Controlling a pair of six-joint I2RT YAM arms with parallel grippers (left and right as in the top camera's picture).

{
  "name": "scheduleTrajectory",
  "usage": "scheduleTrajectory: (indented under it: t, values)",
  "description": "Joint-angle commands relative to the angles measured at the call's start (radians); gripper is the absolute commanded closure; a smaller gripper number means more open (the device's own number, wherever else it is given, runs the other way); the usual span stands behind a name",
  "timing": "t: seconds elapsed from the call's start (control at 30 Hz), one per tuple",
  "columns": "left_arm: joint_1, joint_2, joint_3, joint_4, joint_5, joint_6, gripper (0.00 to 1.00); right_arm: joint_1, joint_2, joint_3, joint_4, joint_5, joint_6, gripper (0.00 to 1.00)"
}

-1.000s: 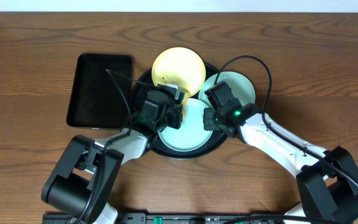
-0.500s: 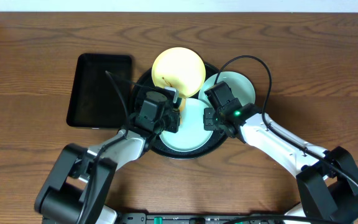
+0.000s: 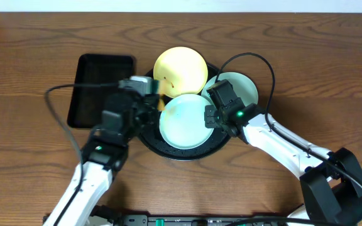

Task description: Clean dirty plates on tray and stack at the side

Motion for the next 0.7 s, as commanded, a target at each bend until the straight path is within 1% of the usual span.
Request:
scheduleTrajectory:
  t: [0.0, 0.13, 0.2, 0.27, 0.33, 0.4, 0.43, 0.57, 0.67]
  values:
    - [0.081, -0.024, 0.072, -0.076, 0.003, -0.074, 0.93, 0.005, -0.026, 0.074, -0.013, 0.065, -0.114, 0.99]
    - [0.168, -0.011, 0.174, -0.215, 0.018, -0.074, 0.92, 0.005, -0.045, 0.171, -0.061, 0.114, -0.244, 0.99]
    - [0.206, 0.002, 0.218, -0.263, 0.017, -0.078, 0.93, 0.007, -0.055, 0.222, -0.084, 0.125, -0.333, 0.99]
    - [0.245, 0.020, 0.256, -0.298, 0.018, -0.090, 0.93, 0.020, -0.059, 0.278, -0.111, 0.179, -0.418, 0.99]
    - [0.274, 0.039, 0.282, -0.330, 0.019, -0.103, 0.93, 0.045, -0.059, 0.325, -0.132, 0.252, -0.509, 0.99]
    - [0.294, 0.056, 0.294, -0.351, 0.061, -0.103, 0.93, 0.081, -0.059, 0.349, -0.134, 0.344, -0.596, 0.99]
    - [0.301, 0.068, 0.294, -0.358, 0.106, -0.104, 0.93, 0.117, -0.059, 0.360, -0.127, 0.451, -0.657, 0.99]
    - [0.301, 0.104, 0.294, -0.392, 0.195, -0.103, 0.93, 0.198, -0.058, 0.360, -0.081, 0.658, -0.757, 0.99]
    - [0.301, 0.128, 0.294, -0.438, 0.238, -0.104, 0.93, 0.249, -0.058, 0.360, -0.041, 0.726, -0.782, 0.99]
